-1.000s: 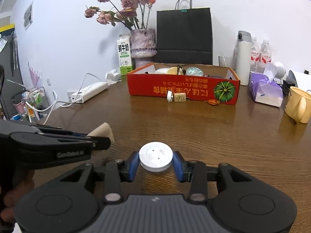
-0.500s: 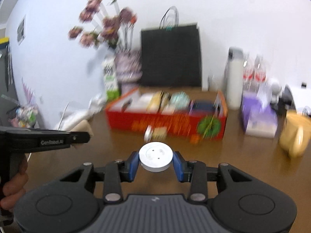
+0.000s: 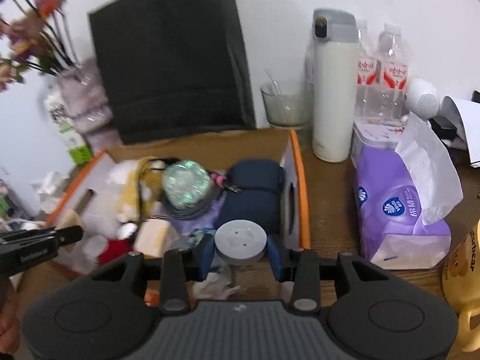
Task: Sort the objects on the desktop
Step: 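Carry the sponge and white lid into the box while both tools release them, then withdraw both open tools from the box back over the desk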
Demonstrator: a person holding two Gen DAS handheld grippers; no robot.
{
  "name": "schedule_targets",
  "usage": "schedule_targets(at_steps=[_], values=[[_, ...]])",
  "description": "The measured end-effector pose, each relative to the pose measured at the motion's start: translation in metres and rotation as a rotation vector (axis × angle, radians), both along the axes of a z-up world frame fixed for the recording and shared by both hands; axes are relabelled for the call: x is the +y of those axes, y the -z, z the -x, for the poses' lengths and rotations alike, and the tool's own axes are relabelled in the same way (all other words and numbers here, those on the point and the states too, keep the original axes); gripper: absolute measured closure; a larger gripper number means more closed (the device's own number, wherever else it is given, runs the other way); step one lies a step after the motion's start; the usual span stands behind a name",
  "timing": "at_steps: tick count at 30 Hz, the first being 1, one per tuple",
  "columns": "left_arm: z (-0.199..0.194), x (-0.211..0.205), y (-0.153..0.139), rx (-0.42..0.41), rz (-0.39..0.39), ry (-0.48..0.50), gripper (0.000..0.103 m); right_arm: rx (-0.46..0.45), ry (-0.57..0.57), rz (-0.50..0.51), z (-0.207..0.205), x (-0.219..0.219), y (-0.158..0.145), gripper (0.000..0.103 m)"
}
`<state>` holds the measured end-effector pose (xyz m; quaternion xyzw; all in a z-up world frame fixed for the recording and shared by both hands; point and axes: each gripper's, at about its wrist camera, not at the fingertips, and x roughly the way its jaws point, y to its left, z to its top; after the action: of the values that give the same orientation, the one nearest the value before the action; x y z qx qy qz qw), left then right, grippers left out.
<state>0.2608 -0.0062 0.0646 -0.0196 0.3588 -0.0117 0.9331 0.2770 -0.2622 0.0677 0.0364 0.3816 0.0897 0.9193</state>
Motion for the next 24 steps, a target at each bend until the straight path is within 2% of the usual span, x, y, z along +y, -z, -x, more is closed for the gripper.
schedule_targets(at_steps=[1,3,4,8,9,11,13,18,24], values=[[0.002,0.0,-0.002,-0.024,-0.01,0.001,0.048,-0.009,0.004,0.0,0.002,0.001,0.0,0.062],[0.004,-0.003,-0.007,-0.046,-0.03,0.007,0.044,-0.032,-0.002,-0.02,0.006,0.0,-0.003,0.046],[0.007,-0.002,-0.011,-0.053,-0.024,0.009,0.042,-0.046,-0.002,-0.023,0.008,0.001,-0.005,0.045],[0.025,0.001,-0.028,-0.066,0.018,-0.009,0.023,-0.087,-0.023,-0.019,0.026,0.005,-0.018,0.044],[0.035,0.001,-0.031,-0.065,0.025,-0.004,0.018,-0.092,-0.031,-0.024,0.033,0.005,-0.02,0.04],[0.062,-0.003,-0.033,-0.081,0.03,0.004,0.014,-0.113,-0.045,-0.036,0.054,0.007,-0.022,0.035],[0.089,-0.007,-0.032,-0.104,0.032,0.005,0.006,-0.14,-0.069,-0.034,0.082,0.009,-0.018,0.033],[0.155,-0.017,-0.019,-0.12,0.032,-0.004,0.003,-0.178,-0.084,0.017,0.149,0.016,0.0,0.03],[0.217,-0.02,0.006,-0.111,0.009,0.044,0.001,-0.167,-0.118,-0.01,0.227,0.015,0.029,0.026]])
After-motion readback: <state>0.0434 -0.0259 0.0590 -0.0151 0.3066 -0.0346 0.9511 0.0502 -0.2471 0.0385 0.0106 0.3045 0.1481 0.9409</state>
